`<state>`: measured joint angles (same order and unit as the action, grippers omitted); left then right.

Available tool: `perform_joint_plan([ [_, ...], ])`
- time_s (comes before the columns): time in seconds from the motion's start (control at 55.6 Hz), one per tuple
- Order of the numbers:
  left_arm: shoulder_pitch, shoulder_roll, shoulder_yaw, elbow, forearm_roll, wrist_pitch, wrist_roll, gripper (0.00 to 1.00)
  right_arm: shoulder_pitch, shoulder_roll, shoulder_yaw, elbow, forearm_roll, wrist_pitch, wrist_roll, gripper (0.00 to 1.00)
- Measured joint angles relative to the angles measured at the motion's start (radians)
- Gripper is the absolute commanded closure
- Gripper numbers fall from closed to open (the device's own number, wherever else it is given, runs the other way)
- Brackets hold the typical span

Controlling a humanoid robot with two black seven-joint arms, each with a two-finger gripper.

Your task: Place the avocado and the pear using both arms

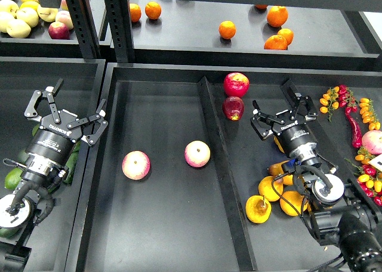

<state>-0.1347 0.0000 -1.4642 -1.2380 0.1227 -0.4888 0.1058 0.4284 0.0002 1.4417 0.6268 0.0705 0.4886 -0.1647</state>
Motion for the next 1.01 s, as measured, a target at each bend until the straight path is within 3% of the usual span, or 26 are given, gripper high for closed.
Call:
perform_joint_plan([
  [0.45, 0.067, 0.0, 0.008, -0.035, -0.004, 0.0, 0.0, 0.0, -0.261, 0.0, 0.001, 0.214, 0.0, 0.0, 0.009, 0.0],
  [1.007, 0.131, 0.0, 0.019, -0.052, -0.005, 0.0, 0.0, 0.0, -0.301, 0.0, 0.008, 0.259, 0.0, 0.0, 0.011, 0.0],
])
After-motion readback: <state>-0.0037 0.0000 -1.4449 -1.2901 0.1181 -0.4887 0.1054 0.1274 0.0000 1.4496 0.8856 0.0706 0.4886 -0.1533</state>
